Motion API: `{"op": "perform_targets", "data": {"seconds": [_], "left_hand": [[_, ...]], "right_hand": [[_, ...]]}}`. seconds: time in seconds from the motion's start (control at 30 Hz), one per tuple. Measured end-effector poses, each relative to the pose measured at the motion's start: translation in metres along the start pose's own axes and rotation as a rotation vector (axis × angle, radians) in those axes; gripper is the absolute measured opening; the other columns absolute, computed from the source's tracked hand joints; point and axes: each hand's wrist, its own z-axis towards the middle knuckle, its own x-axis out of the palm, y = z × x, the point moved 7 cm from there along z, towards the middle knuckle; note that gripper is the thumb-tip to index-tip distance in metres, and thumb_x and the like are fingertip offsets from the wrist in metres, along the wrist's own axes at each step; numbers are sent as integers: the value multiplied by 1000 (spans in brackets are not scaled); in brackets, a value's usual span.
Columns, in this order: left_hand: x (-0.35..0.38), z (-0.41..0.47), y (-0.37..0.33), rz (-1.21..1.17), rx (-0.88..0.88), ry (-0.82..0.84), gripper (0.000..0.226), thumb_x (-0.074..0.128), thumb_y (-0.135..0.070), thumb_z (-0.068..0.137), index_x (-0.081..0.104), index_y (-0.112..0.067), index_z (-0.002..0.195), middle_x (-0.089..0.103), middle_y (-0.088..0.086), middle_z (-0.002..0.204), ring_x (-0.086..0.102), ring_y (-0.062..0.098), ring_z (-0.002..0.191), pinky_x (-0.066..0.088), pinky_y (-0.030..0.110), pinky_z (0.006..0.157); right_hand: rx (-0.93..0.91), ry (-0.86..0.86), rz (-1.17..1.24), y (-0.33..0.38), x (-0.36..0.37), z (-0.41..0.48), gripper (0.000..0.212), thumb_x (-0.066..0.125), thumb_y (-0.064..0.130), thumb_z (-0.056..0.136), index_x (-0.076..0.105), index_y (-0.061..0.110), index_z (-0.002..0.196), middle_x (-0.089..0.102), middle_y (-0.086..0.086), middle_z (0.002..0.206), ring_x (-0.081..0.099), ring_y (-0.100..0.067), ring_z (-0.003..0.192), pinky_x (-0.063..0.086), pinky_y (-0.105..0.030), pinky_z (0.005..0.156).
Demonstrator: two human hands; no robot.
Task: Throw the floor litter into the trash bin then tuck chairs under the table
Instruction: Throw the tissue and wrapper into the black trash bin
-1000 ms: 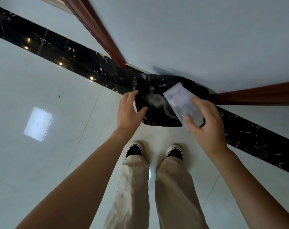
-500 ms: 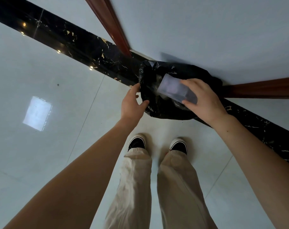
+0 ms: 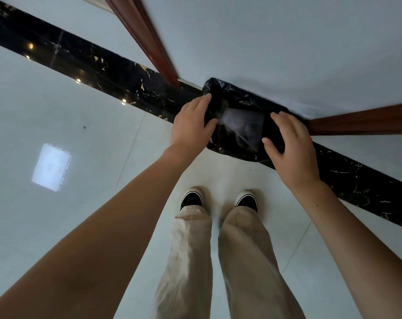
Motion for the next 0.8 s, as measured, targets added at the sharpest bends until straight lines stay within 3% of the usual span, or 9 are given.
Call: {"op": "perform_targets", "data": {"seconds": [0.13,0.27,0.53,0.8], "left_hand": [[-71,-36,-54,145,210,-41,57,54,-36,94,38,-17,145,44,3,147,35,24,138,27,41,114],[-169,-92,-123,193,310,-43,56,51,-39,96,38,-16,145,43,3,148,32,25,140,25,44,115],[-355,-219,-268,144,467,-128,51,29,-39,100,44,-16,142,47,3,145,34,28,139,27,46,113],[-465,-320,-347,114,650,-191,51,29,-39,100,45,-12,141,49,8,143,38,29,136,29,46,112]], "right_hand": [[1,-58,-22,45,-58,-19,48,64,19,94,51,1,137,52,-22,137,46,-35,130,40,-49,108],[36,-100,-38,117,-151,-44,49,64,22,94,52,-1,135,54,-23,135,48,-38,127,41,-52,104],[70,-261,14,271,-348,-120,53,38,41,100,49,7,139,51,-15,140,44,-32,132,39,-52,106],[26,-399,-99,371,-458,-207,53,36,41,101,50,7,139,51,-14,140,45,-30,131,38,-47,106]]}}
